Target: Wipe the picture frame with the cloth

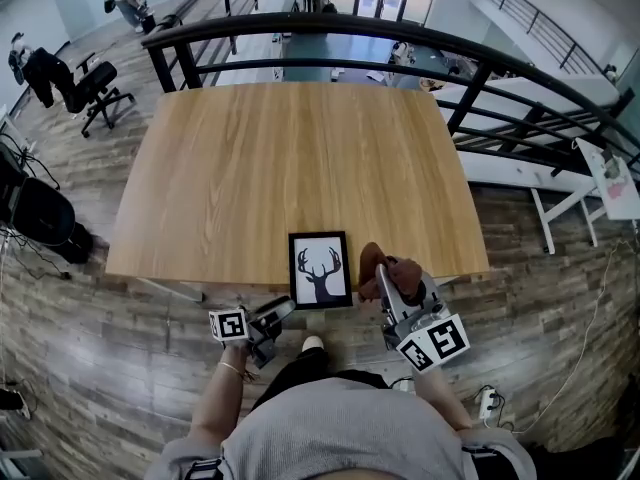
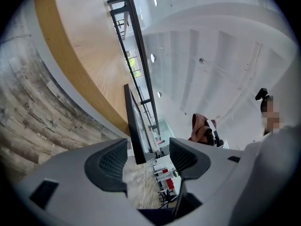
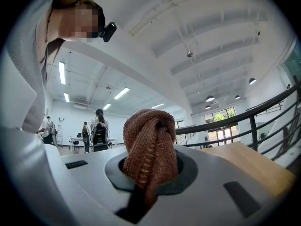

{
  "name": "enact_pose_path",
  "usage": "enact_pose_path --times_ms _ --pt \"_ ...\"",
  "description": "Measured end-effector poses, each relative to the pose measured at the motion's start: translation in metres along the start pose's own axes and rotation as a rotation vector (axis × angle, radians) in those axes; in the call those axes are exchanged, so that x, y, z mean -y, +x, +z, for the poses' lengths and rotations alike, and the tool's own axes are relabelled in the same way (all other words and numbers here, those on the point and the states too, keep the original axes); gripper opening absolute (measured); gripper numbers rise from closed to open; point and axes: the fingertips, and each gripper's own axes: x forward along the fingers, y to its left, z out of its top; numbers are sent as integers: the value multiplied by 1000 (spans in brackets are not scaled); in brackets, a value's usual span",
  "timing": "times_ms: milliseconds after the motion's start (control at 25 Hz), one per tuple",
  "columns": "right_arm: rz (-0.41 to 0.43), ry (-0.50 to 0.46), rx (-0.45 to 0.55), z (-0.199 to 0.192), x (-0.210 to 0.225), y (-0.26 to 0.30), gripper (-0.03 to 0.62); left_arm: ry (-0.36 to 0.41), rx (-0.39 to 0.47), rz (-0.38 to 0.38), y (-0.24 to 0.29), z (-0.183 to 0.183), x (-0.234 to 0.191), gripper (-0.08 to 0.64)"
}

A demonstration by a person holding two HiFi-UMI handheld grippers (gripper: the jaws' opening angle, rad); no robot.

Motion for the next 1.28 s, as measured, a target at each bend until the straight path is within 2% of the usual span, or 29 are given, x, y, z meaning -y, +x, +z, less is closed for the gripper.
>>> enact_pose_path --times_ms 80,120,240,280,440,600,640,680,800,920,1000,1080,1280 --pt "8 -6 1 3 -5 -10 46 -36 31 7 -8 -4 4 261" --pt "10 -9 4 5 -8 -17 46 -9 39 42 -17 -5 3 261" --pt "8 -11 24 12 -17 -44 46 231 35 219 -55 -10 2 261" --pt "4 -9 31 15 -20 -54 46 286 47 225 -60 -14 12 261" --pt "1 -2 41 20 -42 -100 46 410 141 91 -53 -39 83 259" --pt "27 -6 39 19 -70 -140 46 581 175 39 -43 -86 152 256" --pt "32 -9 42 20 -77 -149 46 619 189 32 -41 -100 168 245" --pt "37 -14 45 23 -85 -158 46 658 203 32 -39 -114 184 205" --pt "55 -39 50 30 -110 -180 46 795 235 81 -39 -151 222 96" --pt "48 -68 60 37 -131 -196 46 924 314 203 -42 -169 246 80" --pt "27 -78 69 42 -142 -204 46 961 371 247 -46 -175 261 16" --pt "8 -78 73 46 -154 -210 46 972 388 251 -50 -180 273 9" --pt "-41 -96 82 54 -186 -220 46 1041 346 237 -57 -191 291 8"
